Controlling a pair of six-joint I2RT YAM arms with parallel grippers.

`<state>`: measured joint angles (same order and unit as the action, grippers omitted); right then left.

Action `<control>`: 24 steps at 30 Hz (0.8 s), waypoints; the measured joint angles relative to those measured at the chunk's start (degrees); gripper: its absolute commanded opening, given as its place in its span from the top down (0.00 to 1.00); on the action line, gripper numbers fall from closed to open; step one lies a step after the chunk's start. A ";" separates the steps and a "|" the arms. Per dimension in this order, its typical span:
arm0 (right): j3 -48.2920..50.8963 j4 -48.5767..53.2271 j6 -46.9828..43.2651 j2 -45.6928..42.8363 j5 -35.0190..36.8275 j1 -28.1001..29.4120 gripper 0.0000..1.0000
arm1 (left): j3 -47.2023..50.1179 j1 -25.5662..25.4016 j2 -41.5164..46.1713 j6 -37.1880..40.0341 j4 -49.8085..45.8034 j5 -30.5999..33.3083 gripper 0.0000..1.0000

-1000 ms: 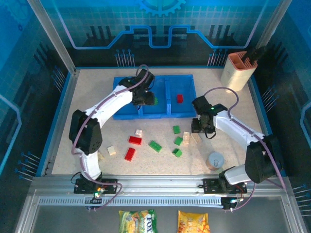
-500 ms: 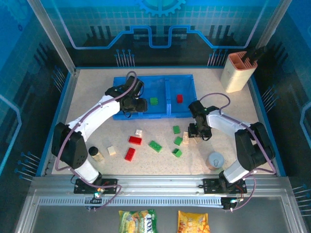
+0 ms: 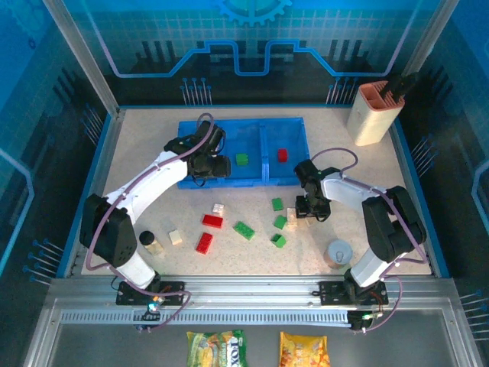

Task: Sort the legos into containers by color
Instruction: Pick up the lego from the center of the table.

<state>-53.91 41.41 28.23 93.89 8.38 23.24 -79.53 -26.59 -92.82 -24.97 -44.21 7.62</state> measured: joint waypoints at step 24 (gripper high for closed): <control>-6.34 6.80 1.86 -3.43 3.56 2.38 0.63 | 1.44 9.05 6.21 2.34 -0.76 -4.50 0.45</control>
<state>-60.25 48.21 30.09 90.45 11.94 25.63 -78.08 -17.54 -86.61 -22.63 -44.97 3.11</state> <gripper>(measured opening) 0.372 0.549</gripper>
